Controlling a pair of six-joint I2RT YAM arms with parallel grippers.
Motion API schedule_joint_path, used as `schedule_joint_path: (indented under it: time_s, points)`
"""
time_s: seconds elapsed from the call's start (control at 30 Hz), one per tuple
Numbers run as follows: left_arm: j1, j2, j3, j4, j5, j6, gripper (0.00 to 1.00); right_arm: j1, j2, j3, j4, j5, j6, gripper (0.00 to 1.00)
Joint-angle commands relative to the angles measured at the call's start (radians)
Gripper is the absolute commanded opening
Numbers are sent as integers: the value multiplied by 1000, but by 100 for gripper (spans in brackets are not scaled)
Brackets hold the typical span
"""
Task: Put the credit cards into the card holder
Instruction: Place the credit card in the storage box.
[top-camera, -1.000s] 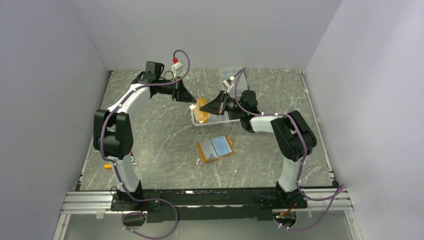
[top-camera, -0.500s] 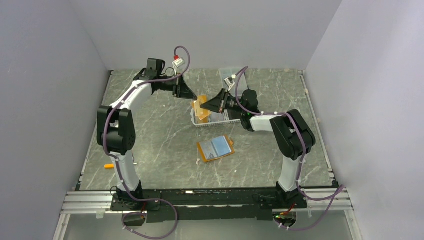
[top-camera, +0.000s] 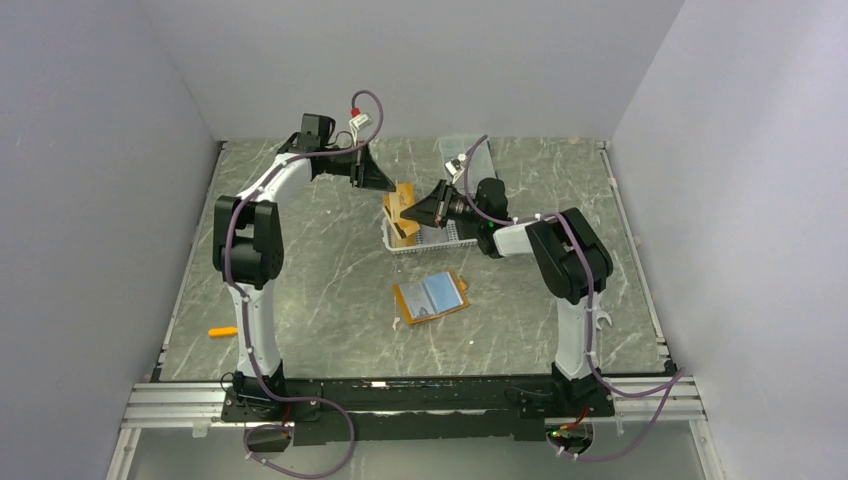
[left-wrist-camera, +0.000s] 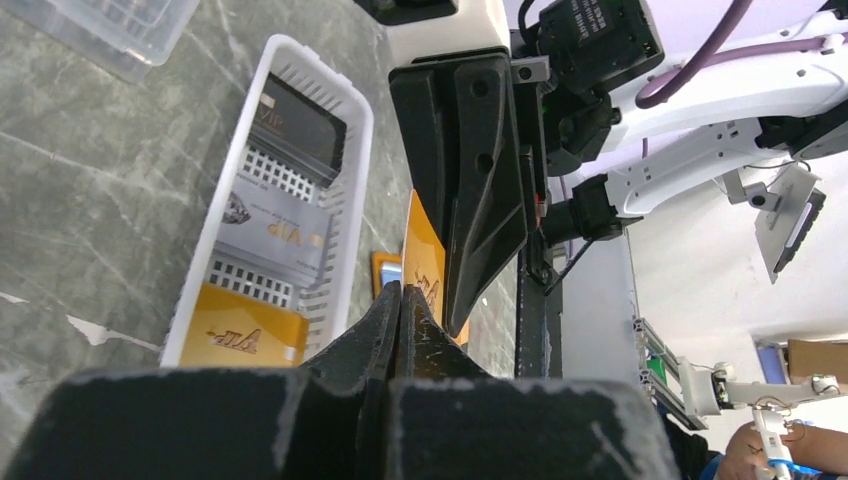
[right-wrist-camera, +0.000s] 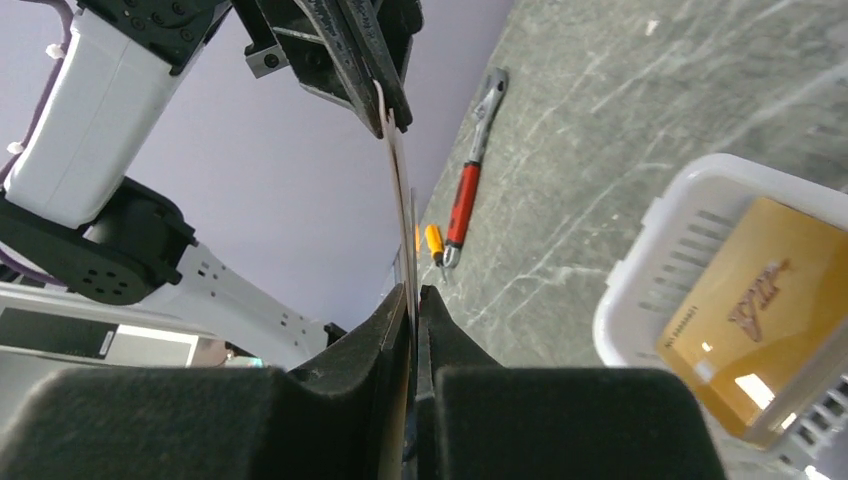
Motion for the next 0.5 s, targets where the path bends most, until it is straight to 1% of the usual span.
schedule_joint_path:
  time_s: [0.0,0.13,0.23,0.47]
  points:
    - [10,61,50,53,-14,33,0,-9,31,49,3,-49,-34,9]
    - [10,69,26,46,-24,68,0,-13,55,39,-18,-55,-58,9]
    - [10,75,35,37,-33,77,0,-18,69,22,-9,-59,-61,11]
    - [14,94,64,68,-43,47,0,-30,81,-12,24,-65,-47,13]
